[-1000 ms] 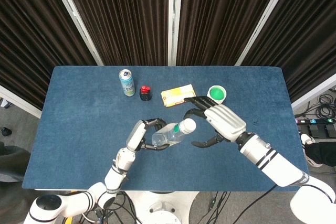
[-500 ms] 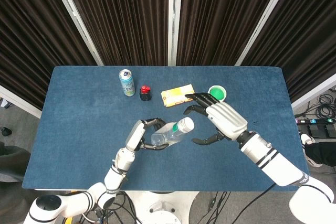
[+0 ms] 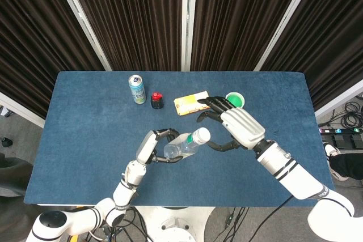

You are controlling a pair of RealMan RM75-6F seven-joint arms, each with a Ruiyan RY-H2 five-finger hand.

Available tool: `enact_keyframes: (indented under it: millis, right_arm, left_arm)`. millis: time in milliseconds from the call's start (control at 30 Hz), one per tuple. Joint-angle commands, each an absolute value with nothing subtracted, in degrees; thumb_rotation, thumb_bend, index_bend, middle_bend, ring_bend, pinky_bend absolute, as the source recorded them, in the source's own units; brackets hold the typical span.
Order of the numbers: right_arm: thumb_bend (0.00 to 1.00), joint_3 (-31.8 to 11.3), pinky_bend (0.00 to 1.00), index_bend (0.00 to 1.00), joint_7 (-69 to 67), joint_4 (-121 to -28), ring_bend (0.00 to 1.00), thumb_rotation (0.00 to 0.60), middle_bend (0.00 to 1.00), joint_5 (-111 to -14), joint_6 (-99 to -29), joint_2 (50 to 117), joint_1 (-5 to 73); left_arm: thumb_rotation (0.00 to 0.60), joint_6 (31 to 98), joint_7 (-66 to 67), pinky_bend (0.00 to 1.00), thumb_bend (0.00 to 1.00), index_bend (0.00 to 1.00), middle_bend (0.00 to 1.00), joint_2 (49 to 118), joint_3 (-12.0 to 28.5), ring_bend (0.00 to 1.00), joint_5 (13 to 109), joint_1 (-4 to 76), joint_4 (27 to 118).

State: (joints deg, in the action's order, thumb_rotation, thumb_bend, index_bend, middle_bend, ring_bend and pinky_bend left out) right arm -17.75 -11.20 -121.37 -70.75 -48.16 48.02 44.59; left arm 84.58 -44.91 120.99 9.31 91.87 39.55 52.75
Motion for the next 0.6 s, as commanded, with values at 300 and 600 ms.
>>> enact_keyframes:
  millis: [300,600]
  right_arm:
    - [0.24,-17.6,0.00,0.35,-10.8,-121.6,0.00,0.600,0.08,-70.0,-46.6,48.0,45.3]
    - [0.29,-17.6,0.00,0.38,-11.2,-121.4,0.00,0.600,0.09,-69.9,-45.8,48.0,45.6]
  left_arm:
    - [0.600,84.3,-45.1,0.58,0.34,0.61,0.63,121.0,9.4,0.54,91.7,39.7,52.4]
    - [0.600,84.2,-45.4,0.58,0.34,0.61,0.63,121.1,9.5,0.54,91.6,39.7,52.1]
